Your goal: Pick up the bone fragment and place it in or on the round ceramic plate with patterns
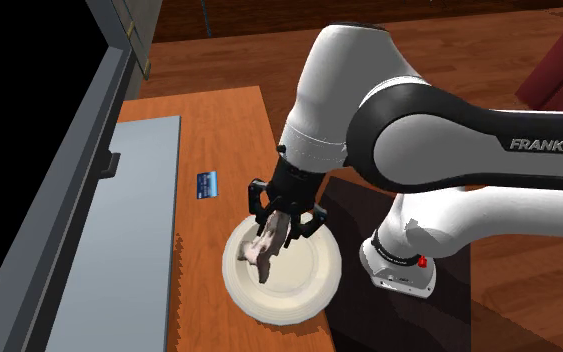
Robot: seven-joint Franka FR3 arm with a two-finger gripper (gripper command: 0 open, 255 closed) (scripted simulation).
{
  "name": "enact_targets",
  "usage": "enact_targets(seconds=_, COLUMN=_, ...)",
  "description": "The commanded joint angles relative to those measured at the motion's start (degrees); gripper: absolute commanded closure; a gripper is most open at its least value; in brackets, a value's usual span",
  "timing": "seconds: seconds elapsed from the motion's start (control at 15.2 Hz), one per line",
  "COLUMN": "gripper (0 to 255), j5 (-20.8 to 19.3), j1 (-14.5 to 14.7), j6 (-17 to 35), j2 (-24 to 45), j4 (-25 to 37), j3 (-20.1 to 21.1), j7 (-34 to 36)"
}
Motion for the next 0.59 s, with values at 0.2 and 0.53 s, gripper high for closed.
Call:
enact_targets(seconds=0.2, gripper=255, j5=2.43, j1=2.40, j6=0.56, j2=-3.77, j4=-3.48, j3=2.30, j7=1.94)
enact_targets(seconds=0.53, gripper=255, j5=4.87, j1=3.41, j6=3.95, j2=-3.52, j4=-6.89, j3=4.22, j7=0.61)
